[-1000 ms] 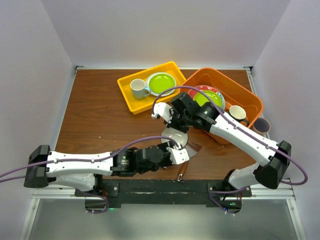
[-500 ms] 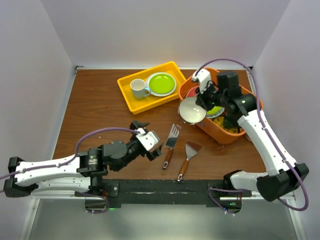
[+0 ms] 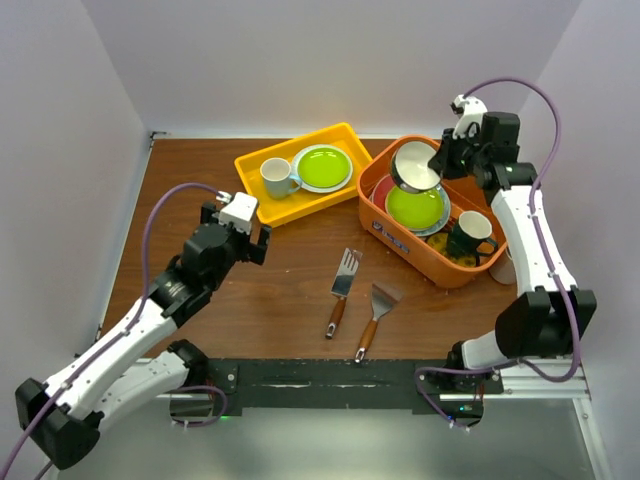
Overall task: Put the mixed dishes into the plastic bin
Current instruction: Place the bowl in the plastic bin, then pick up the cup at the center of the board.
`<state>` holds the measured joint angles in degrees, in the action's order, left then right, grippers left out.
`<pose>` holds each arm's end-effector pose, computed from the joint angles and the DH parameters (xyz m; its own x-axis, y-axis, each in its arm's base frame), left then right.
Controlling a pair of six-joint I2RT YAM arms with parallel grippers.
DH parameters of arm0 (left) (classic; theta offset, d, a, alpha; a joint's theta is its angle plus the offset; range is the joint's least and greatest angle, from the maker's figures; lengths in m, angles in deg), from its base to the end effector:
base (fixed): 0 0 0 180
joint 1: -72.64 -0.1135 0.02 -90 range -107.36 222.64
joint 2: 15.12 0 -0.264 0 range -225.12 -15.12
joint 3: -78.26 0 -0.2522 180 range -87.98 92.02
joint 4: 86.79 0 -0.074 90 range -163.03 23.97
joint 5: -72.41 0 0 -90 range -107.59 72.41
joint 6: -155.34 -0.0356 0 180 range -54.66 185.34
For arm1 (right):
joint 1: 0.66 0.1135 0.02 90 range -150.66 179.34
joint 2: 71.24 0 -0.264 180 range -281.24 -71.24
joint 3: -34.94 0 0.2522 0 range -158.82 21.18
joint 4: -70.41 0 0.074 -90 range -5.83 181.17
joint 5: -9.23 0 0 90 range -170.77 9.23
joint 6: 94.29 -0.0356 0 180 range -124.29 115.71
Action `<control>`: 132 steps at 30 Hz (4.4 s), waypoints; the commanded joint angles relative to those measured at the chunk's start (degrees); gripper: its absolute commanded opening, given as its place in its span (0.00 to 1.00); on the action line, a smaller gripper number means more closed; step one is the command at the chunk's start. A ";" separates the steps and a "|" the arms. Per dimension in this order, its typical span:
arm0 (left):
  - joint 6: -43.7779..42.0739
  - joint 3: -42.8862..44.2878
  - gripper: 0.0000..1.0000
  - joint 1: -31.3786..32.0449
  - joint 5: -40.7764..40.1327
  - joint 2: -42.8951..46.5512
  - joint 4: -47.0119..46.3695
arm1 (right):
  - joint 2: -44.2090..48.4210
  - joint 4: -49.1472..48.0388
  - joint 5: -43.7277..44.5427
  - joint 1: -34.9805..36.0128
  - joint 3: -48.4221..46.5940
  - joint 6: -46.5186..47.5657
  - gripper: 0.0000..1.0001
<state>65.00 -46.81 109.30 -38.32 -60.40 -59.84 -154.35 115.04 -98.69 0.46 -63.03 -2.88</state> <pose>0.1562 -0.1005 0.3115 -0.2368 0.1832 -0.9541 0.2887 0.9510 0.1109 0.3255 0.0173 0.3867 -0.4892 -0.0330 -0.8715 -0.2978 0.9456 0.1314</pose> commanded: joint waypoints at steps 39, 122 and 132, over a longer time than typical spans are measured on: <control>4.12 -5.66 0.99 -2.56 3.86 2.74 -1.85 | -22.27 -11.97 16.16 -0.95 1.23 -8.71 0.18; 3.94 -5.40 1.00 -2.48 6.76 4.14 -1.68 | 24.57 3.31 -24.10 -4.90 21.01 28.90 0.99; 3.94 -5.40 1.00 -2.56 7.11 4.32 -1.68 | 25.10 14.55 -20.85 -4.90 15.83 33.74 0.99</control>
<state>68.78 -52.23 107.14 -31.85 -56.84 -59.16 -130.24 123.98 -120.78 -4.22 -43.25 27.91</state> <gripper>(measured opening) 0.997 0.985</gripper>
